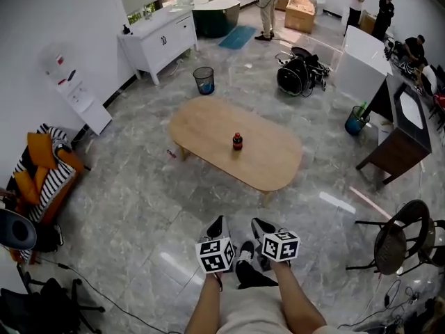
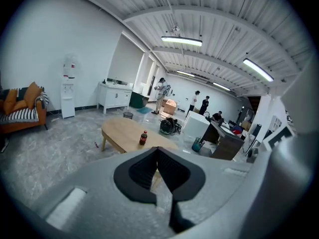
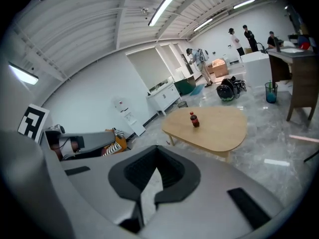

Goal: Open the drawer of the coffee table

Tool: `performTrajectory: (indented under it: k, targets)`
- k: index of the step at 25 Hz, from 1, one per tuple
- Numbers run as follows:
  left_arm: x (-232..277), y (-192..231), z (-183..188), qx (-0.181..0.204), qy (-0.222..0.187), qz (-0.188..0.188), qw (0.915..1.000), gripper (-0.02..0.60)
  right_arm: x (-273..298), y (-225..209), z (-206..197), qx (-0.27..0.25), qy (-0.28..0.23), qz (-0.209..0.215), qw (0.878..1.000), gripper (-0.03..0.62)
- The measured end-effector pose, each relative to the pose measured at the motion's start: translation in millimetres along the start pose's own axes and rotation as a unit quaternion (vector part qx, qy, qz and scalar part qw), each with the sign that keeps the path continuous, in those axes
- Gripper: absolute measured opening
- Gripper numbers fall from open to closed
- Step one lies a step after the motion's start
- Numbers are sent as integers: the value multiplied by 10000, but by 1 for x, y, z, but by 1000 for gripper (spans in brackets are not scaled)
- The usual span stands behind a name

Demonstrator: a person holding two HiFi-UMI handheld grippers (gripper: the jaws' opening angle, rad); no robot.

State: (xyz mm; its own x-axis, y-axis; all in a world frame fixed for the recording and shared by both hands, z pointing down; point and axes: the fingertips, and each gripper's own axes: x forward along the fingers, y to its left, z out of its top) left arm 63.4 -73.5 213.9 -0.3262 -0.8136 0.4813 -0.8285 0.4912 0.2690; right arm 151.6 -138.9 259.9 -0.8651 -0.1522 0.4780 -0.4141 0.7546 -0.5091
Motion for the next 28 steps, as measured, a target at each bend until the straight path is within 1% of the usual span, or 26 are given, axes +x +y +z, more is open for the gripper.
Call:
performTrajectory:
  k: [5, 11, 15, 20, 22, 25, 28]
  targets:
    - [19, 21, 4, 86, 188, 144, 9997, 11, 27, -17, 24, 271, -102, 90, 9995, 15]
    - [45, 49, 26, 267, 264, 245, 9990, 11, 73, -24, 50, 599, -206, 230, 9977, 15]
    - [67, 50, 32, 478, 399, 131, 9980, 11, 95, -36, 61, 809, -230, 247, 9961, 15]
    - [82, 59, 38, 512, 500, 94, 9974, 11, 110, -40, 61, 840, -126, 252, 9961, 15]
    - [89, 56, 40, 584, 533, -4, 9969, 11, 110, -47, 61, 875, -136, 197, 9959, 15]
    - [96, 55, 44, 725, 611, -120, 9954, 11, 106, -61, 56, 1088, -145, 92, 9939, 15]
    - [101, 57, 53, 718, 605, -269, 9952, 11, 96, -74, 53, 1345, -213, -152, 9906, 15]
